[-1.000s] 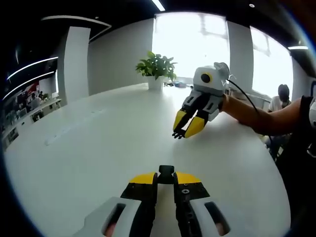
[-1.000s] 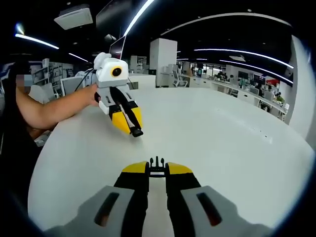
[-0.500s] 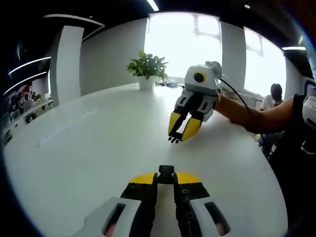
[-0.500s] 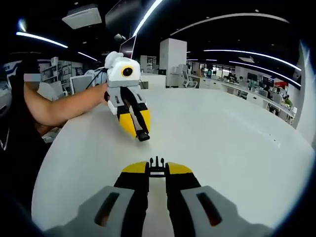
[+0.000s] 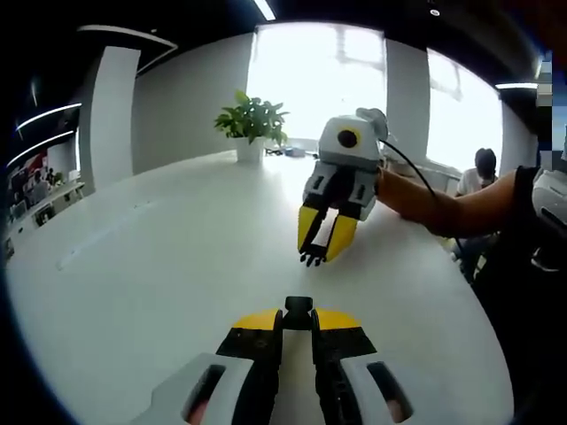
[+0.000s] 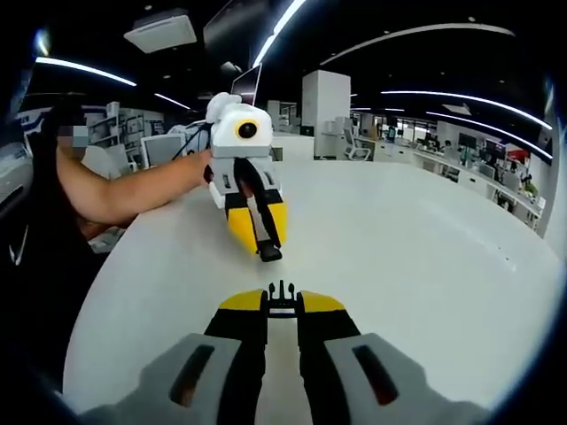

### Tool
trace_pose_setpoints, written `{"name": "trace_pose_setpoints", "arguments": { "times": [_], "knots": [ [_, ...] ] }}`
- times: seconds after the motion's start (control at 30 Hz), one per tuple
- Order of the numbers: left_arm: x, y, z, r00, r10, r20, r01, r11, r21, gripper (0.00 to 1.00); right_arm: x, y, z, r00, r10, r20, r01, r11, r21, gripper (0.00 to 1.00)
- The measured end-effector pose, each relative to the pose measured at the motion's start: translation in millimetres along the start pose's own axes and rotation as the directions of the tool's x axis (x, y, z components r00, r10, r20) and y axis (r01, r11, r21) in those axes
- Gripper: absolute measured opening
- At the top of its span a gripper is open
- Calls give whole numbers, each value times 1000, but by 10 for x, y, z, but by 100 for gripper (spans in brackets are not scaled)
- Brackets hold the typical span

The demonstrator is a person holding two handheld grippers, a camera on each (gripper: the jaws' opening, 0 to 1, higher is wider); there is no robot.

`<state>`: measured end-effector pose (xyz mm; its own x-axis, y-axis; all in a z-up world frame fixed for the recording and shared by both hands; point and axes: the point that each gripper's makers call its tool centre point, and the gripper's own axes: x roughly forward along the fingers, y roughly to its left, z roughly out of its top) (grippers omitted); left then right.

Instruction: Snap the two parts of the plastic buckle together until the buckle closes and remains connected.

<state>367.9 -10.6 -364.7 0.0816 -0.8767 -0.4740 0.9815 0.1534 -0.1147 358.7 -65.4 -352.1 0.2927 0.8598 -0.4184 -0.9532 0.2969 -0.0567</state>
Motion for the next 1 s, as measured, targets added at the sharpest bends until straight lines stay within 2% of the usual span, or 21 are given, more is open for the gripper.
{"name": "trace_pose_setpoints", "arguments": {
  "times": [0.37,1.0],
  "knots": [
    [11,-84,10,999,-40,0,40,999,2,11,-13,121,7,998,59,-2,-59,998,-13,11],
    [39,-246,27,993,-120,5,120,992,35,11,11,206,-37,994,107,-25,-107,994,-7,11]
  ]
}}
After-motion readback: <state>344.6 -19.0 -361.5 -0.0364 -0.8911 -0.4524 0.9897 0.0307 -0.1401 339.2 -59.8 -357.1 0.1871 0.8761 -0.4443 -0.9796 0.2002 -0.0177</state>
